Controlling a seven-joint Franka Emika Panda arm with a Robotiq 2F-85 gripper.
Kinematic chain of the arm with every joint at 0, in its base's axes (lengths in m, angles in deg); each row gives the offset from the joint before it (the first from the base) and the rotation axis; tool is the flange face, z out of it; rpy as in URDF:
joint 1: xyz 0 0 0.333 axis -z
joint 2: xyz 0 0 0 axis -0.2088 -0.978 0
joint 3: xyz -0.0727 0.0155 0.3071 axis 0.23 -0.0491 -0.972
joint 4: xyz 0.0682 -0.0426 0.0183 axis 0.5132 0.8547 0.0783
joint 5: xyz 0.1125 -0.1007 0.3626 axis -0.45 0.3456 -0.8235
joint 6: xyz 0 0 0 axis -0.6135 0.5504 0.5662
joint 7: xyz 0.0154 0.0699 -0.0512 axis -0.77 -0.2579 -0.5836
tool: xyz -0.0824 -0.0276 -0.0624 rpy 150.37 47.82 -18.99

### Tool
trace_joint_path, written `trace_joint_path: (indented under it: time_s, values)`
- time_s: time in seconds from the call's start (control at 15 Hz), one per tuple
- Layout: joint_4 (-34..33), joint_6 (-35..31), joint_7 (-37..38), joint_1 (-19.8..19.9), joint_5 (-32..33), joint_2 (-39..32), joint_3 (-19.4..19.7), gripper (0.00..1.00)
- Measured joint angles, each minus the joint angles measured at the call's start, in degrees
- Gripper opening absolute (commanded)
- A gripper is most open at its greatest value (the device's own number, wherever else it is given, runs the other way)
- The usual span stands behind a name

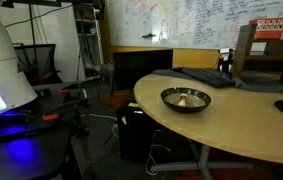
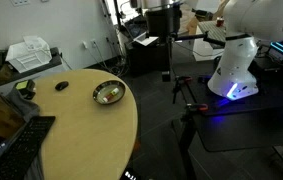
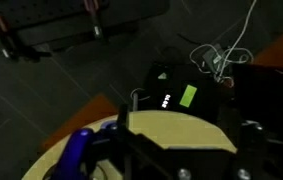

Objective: Put the paper glue on the table

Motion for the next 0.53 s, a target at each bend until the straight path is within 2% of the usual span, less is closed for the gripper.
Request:
trace_joint_path:
  time_s: [0.53]
  values:
    - [0.00,0.00,-0.01,0.17,0.66,-0.04,0.00,1.00]
